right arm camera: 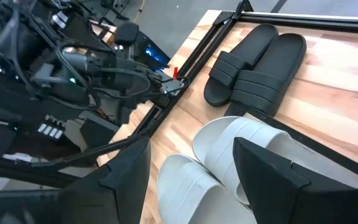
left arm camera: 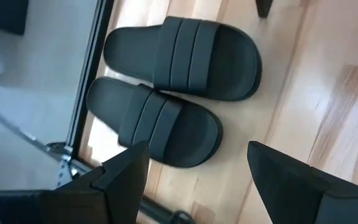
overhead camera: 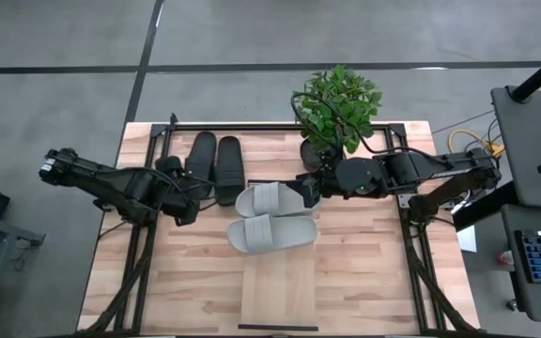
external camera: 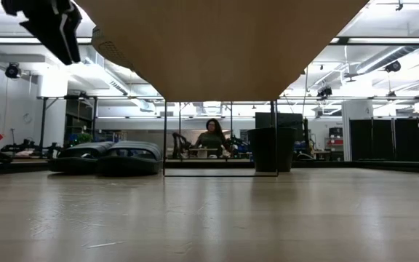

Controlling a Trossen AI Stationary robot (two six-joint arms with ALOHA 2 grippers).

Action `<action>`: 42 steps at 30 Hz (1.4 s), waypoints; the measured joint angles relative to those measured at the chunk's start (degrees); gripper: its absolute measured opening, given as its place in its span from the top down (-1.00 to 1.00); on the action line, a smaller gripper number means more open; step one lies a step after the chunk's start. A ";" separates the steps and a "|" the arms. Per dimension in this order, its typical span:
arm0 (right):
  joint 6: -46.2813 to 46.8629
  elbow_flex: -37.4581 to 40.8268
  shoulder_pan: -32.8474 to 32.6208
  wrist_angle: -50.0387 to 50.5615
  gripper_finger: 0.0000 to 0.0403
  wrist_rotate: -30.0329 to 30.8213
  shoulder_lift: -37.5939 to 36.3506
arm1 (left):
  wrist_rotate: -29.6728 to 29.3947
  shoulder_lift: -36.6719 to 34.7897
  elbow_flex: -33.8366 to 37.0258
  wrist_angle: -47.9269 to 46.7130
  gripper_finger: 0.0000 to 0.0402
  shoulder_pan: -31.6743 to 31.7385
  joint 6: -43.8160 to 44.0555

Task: Pick and place slides into the shelf
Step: Put the left black slipper on the shelf

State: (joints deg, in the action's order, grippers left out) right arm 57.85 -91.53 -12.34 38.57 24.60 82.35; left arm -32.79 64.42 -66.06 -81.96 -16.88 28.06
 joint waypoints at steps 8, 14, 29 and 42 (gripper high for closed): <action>2.75 0.00 0.00 -0.48 -0.09 0.98 0.00 | -3.76 -6.19 8.41 9.63 -0.27 0.13 -6.13; 3.70 0.00 0.00 -0.88 -0.09 2.19 0.00 | -3.15 -9.63 14.59 10.48 -0.27 0.94 -7.46; 4.11 0.00 0.00 -3.20 -0.09 2.54 0.07 | 7.05 -20.08 20.48 15.54 -0.27 11.67 -14.98; 4.13 0.00 0.00 -3.32 -0.09 2.54 0.20 | 19.19 -15.17 11.69 18.82 -0.27 28.97 -31.36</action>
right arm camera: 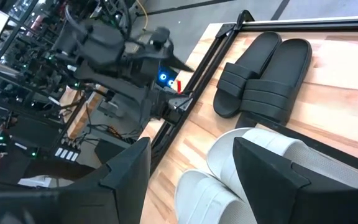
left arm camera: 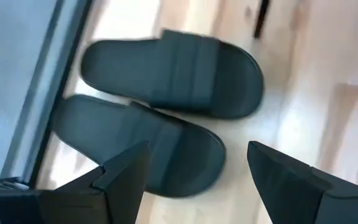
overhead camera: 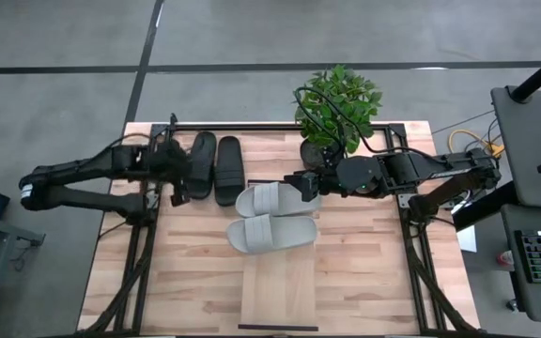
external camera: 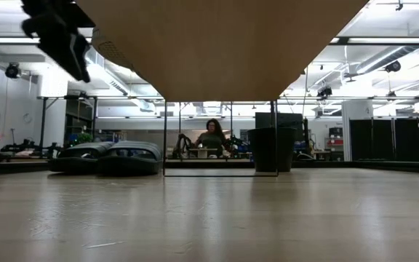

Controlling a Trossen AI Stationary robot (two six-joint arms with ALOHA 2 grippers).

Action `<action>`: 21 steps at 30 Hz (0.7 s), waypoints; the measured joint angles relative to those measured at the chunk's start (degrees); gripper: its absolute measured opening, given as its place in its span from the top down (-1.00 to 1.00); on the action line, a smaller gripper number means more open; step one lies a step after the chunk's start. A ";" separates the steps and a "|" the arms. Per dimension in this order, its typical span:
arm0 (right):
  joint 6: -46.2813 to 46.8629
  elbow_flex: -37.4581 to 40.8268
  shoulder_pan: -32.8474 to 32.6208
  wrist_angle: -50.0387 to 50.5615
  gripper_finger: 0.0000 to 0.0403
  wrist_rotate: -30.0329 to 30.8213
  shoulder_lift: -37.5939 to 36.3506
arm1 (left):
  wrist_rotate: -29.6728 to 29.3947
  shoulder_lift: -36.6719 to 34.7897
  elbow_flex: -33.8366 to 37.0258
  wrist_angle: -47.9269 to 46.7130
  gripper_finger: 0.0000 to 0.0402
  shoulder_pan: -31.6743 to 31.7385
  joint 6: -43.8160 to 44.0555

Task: Pick and place slides into the shelf
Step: Put the left black slipper on the shelf

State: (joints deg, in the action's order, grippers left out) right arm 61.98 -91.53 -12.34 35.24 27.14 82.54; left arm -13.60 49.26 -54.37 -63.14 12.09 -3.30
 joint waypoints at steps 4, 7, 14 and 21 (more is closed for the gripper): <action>-0.01 0.00 0.00 0.02 -0.09 0.00 0.00 | 2.79 1.46 -1.70 2.25 -0.27 6.49 -3.60; -0.02 0.00 0.00 0.01 -0.09 0.00 0.00 | 9.24 1.89 -1.44 4.80 -0.27 12.30 -5.45; -0.02 0.00 0.00 0.02 -0.09 -0.02 0.00 | 23.13 5.28 -1.29 5.90 -0.27 25.04 -10.01; -0.02 0.00 0.00 0.04 -0.09 -0.04 0.00 | 33.57 11.25 -1.29 5.29 -0.27 35.71 -14.35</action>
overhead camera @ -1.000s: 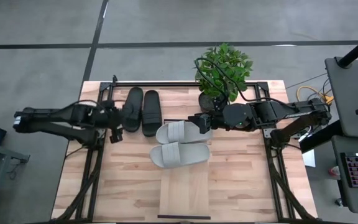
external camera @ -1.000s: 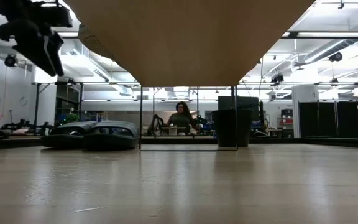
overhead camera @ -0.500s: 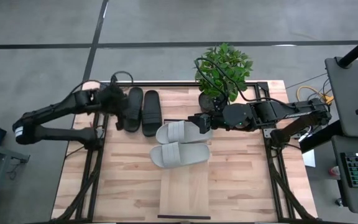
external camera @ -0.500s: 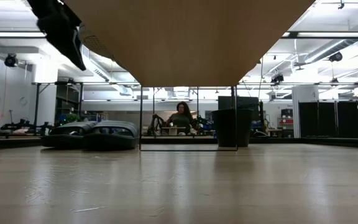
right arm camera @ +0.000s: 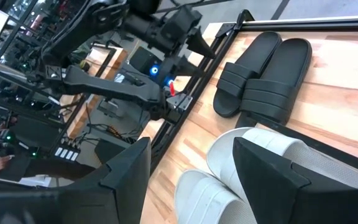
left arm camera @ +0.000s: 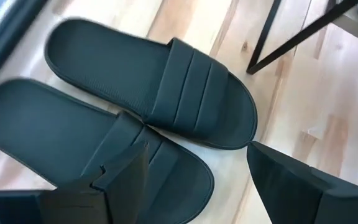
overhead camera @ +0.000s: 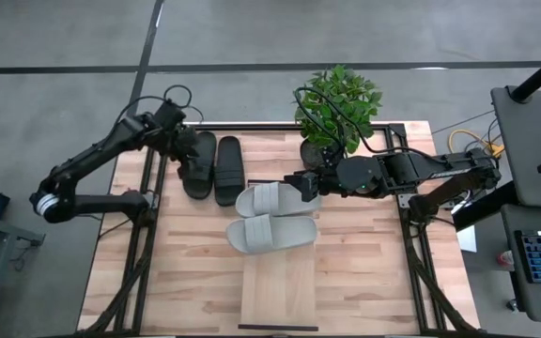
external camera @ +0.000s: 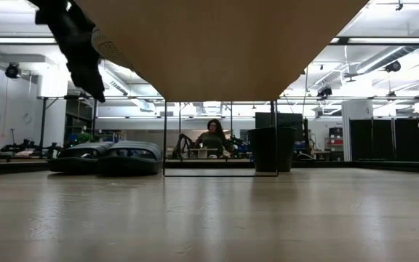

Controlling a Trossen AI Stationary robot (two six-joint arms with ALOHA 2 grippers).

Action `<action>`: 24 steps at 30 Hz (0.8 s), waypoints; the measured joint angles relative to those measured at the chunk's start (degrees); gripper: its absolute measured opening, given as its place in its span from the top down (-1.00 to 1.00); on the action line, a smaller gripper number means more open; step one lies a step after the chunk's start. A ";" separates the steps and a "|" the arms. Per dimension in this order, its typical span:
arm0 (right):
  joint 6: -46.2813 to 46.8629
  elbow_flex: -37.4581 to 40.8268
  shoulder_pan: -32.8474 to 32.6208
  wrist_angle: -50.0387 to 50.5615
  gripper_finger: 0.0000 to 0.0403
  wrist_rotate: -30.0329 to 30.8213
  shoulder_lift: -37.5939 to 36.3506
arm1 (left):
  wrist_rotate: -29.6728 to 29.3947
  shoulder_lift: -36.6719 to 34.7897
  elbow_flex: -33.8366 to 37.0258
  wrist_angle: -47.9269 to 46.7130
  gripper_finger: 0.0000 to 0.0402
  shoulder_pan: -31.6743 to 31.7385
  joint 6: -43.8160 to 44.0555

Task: Pick and place slides into the shelf
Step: Put the left black slipper on the shelf

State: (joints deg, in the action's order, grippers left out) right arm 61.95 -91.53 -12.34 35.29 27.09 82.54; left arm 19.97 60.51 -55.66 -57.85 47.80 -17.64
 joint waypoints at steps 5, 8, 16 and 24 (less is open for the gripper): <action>0.00 0.00 -0.04 0.00 -0.09 -0.06 0.00 | 6.52 5.86 -0.04 -2.33 -0.27 6.22 -2.65; 0.00 0.00 -0.13 -0.01 -0.09 -0.09 0.00 | 9.47 9.32 -0.04 -3.37 -0.27 8.73 -3.55; 0.00 0.00 -0.52 0.00 -0.09 -0.24 0.00 | 12.30 15.56 -0.07 -4.96 -0.27 12.02 -5.21; 0.02 0.00 -0.52 0.00 -0.09 -0.17 0.00 | 13.25 19.85 -1.63 -5.71 -0.27 14.85 -5.64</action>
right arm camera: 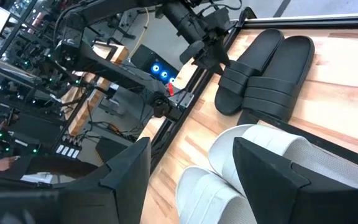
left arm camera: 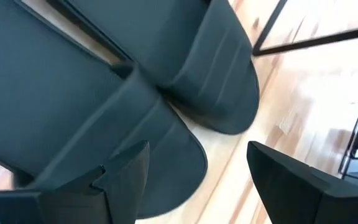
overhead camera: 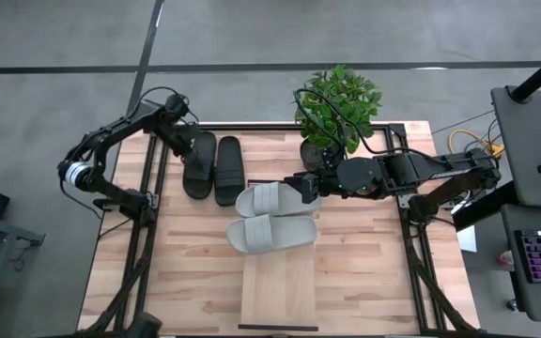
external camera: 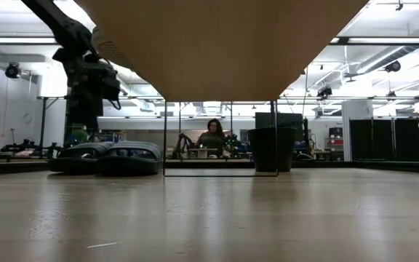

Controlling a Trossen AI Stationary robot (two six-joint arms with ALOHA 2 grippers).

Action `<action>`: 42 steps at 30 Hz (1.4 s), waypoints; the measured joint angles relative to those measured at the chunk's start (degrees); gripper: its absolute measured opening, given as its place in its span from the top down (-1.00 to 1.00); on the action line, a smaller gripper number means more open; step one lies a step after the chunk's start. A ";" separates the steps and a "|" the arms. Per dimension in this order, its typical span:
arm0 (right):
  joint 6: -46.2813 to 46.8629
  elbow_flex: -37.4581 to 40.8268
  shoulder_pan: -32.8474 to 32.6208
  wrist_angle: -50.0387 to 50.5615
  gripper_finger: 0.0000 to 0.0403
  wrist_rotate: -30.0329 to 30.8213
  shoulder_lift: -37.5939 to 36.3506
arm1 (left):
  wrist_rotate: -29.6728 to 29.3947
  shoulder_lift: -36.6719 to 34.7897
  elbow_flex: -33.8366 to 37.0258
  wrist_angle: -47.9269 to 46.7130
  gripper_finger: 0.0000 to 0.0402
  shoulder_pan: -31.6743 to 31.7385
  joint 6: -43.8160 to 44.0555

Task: Pick and place slides into the shelf
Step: Put the left black slipper on the shelf

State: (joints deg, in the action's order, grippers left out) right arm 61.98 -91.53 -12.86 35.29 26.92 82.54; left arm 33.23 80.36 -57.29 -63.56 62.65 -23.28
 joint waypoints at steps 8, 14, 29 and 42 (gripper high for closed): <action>1.09 0.00 0.00 0.00 -0.09 0.13 0.00 | -0.13 3.09 -8.96 0.09 -0.27 1.51 -1.53; 2.58 0.00 0.00 -0.02 -0.09 0.13 0.00 | -0.45 7.82 -12.20 0.07 -0.27 2.89 -1.73; 3.63 0.00 -0.90 -0.01 -0.09 0.15 0.00 | 0.71 13.88 -11.75 -1.35 -0.27 3.61 -2.68; 2.99 0.02 -0.90 0.24 -0.09 0.17 0.00 | 0.48 13.92 -8.63 -0.40 -0.27 3.63 -2.80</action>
State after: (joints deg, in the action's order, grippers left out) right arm 64.97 -91.51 -13.76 35.53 27.09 82.54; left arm 33.71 94.28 -65.92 -63.96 66.28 -26.08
